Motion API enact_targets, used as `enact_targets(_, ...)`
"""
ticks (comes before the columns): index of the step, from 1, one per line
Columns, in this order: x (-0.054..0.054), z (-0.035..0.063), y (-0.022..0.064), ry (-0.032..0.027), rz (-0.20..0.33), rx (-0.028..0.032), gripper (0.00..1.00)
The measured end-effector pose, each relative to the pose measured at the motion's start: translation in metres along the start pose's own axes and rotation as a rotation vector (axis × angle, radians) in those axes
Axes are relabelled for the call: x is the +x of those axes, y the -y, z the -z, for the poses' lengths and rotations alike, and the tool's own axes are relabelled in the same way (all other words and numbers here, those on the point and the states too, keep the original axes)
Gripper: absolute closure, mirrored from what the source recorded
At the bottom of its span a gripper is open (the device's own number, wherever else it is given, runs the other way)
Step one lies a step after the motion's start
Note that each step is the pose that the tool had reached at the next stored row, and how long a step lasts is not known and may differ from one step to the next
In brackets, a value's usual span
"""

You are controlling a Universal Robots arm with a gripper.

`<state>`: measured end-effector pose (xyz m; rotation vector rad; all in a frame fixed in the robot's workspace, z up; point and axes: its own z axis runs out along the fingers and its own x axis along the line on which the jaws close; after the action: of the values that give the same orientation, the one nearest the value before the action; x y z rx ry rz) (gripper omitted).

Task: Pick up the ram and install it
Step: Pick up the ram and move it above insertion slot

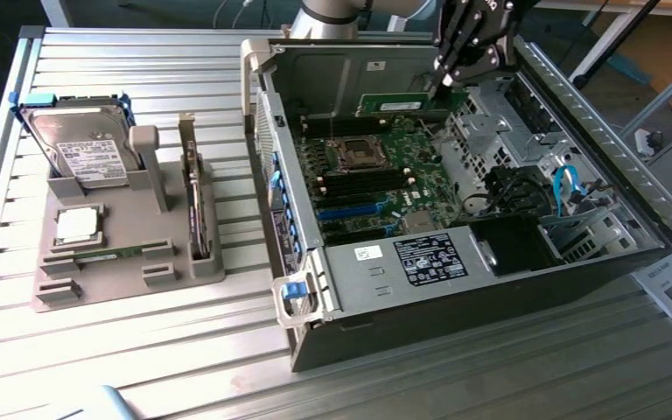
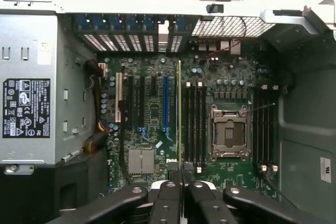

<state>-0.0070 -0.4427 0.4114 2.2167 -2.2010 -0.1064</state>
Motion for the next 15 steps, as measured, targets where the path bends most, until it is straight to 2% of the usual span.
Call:
enact_targets(2, -0.006, -0.0006, 0.0001, -0.0001, 0.000, 0.0000, 0.88)
enact_targets(5, -0.020, -0.0020, 0.0003, 0.0000, 0.000, 0.0000, 0.88)
enact_targets(10, -0.021, -0.0023, 0.0003, 0.0002, 0.000, 0.0000, 0.88)
enact_targets(15, -0.020, -0.0095, 0.0007, 0.0000, 0.000, 0.0000, 0.88)
